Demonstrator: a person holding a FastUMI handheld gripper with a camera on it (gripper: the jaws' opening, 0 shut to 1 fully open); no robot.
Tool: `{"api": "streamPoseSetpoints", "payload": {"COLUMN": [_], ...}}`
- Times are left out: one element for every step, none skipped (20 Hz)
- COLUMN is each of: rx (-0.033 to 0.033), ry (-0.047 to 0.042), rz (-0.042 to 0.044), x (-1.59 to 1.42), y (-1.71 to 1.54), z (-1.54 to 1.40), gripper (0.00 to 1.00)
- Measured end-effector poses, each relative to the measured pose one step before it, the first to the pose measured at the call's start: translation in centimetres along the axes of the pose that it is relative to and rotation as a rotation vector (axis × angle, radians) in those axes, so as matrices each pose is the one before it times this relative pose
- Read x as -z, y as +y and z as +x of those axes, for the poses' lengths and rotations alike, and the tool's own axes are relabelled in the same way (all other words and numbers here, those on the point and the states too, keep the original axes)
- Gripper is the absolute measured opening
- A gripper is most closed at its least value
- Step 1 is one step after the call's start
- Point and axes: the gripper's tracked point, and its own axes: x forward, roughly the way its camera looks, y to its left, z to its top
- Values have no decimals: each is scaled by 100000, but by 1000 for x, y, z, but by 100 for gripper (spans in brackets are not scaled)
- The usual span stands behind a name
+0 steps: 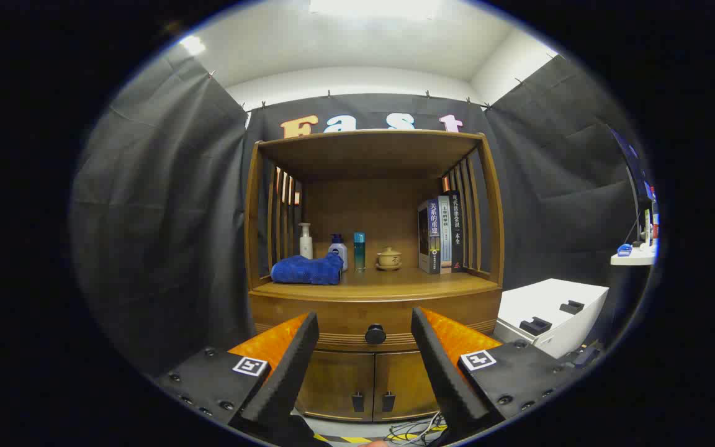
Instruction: Pull open the drawer, take out the items inside it, and place them on the countertop above the cabinet.
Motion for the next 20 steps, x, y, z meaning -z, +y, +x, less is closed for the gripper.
{"api": "streamPoseSetpoints", "payload": {"rx": [-120,-122,85,60,28,45,49,88,12,-9,-71,-80,41,21,21,13,50,12,-122,-142], "ry": [136,212,87,43,-9,40,1,-93,-81,-17,77,103,0,-69,-101,-181,-149,-21,310,187], "rz": [-36,-6,-123,-53,42,85,28,-34,-57,-30,-32,-29,-16,-11,55,8,-15,-54,-34,5], "x": [69,-16,205,-33,-54,-152,-26,-123,-48,138,-4,62,14,-69,-26,-82,-43,-20,134,18], "y": [-28,141,-144,68,4,93,3,96,93,69,13,24,-52,-29,-11,55,5,73,1,58], "z": [-27,-60,150,25,75,-42,-48,-80,-102,-22,23,-90,-29,13,-65,-27,5,154,-18,-44], "gripper": [97,97,97,97,97,97,97,97,97,97,97,97,97,97,97,97,97,97,97,97]}}
